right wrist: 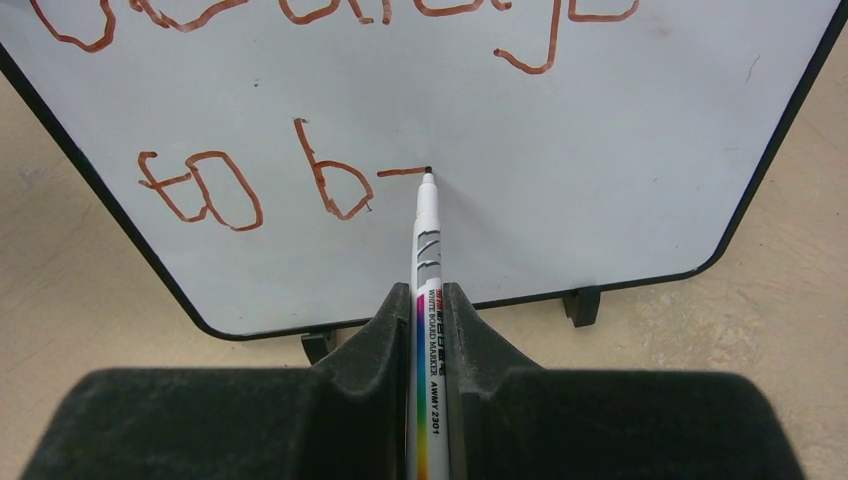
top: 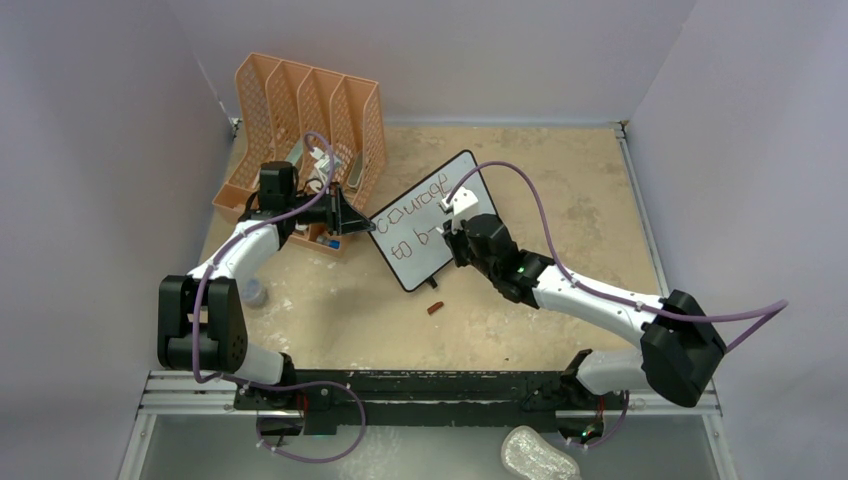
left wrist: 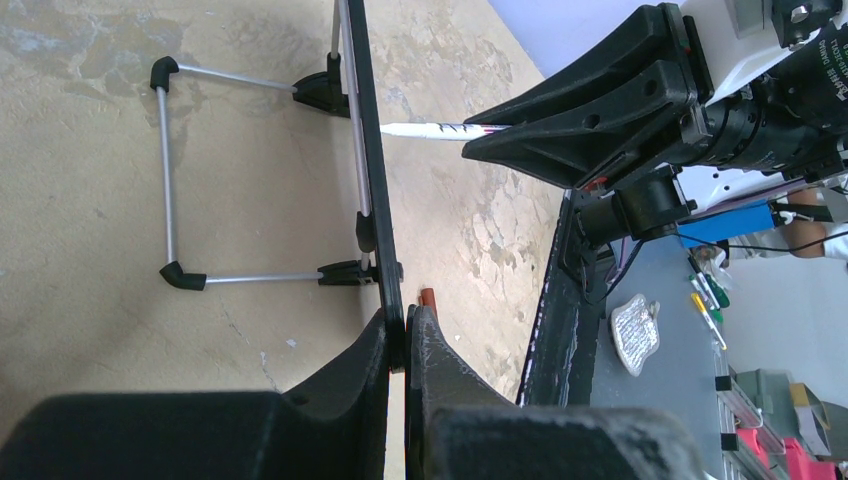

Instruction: Write a sentence on the whiteboard

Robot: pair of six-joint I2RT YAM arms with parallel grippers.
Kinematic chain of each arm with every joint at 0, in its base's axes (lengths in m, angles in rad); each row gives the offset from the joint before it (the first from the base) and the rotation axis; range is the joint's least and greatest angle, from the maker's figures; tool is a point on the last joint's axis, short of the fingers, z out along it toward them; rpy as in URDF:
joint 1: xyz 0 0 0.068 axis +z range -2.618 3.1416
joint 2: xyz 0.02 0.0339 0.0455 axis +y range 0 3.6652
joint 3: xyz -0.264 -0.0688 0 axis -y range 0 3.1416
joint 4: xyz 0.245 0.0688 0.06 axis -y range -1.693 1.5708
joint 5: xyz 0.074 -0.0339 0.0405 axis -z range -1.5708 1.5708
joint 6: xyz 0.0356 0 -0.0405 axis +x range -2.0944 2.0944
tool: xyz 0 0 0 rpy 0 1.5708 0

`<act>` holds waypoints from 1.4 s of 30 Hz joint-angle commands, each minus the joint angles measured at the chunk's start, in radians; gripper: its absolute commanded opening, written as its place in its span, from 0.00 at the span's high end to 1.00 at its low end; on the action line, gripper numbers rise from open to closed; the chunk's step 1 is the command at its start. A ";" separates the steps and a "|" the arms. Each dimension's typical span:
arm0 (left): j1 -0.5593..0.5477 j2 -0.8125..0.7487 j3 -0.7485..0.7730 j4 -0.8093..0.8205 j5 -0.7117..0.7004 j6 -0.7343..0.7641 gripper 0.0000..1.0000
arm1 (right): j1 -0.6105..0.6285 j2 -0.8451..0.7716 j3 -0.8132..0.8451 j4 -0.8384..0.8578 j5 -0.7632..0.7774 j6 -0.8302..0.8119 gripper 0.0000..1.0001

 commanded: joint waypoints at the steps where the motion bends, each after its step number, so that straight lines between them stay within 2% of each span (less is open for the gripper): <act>1: -0.014 0.019 0.008 -0.023 -0.026 0.046 1.00 | -0.008 -0.001 0.026 0.056 0.012 -0.014 1.00; 28: -0.014 0.022 0.010 -0.018 -0.026 0.043 1.00 | -0.008 -0.001 0.058 0.075 -0.038 -0.046 1.00; 42: -0.014 0.022 0.011 -0.018 -0.026 0.042 1.00 | -0.008 -0.015 0.048 0.048 -0.115 -0.079 1.00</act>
